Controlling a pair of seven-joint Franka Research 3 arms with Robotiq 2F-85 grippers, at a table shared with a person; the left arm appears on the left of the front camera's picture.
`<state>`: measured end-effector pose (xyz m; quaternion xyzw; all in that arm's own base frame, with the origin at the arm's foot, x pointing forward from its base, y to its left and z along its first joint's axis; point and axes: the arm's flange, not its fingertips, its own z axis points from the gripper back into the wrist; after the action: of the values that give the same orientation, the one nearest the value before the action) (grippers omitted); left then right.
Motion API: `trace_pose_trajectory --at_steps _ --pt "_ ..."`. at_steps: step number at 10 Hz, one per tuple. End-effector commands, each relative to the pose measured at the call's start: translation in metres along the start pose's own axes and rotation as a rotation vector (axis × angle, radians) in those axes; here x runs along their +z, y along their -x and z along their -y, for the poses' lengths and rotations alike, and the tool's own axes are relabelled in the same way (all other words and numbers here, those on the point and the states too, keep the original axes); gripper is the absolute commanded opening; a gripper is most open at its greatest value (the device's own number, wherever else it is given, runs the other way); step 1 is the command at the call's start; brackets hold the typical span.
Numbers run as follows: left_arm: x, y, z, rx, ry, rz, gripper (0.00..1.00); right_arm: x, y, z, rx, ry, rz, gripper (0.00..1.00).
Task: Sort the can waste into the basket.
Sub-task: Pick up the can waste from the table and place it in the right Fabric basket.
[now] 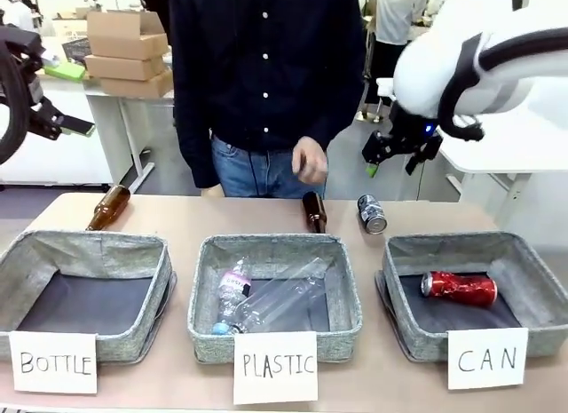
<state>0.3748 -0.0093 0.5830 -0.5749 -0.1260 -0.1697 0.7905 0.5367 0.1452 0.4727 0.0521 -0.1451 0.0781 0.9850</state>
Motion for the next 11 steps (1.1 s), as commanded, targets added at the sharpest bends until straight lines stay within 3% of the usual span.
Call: trace_pose_trajectory --at_steps 1,6,11 --pt "0.001 0.001 0.0 -0.009 -0.013 -0.008 1.0 -0.048 -0.047 0.004 -0.031 0.049 -0.017 1.0" --pt "0.001 0.001 0.0 -0.009 -0.013 -0.008 1.0 -0.146 -0.075 0.012 -0.095 0.097 -0.145 1.0" --pt "0.001 0.001 0.0 -0.009 -0.013 -0.008 1.0 -0.201 -0.081 0.016 -0.123 0.117 -0.212 1.0"
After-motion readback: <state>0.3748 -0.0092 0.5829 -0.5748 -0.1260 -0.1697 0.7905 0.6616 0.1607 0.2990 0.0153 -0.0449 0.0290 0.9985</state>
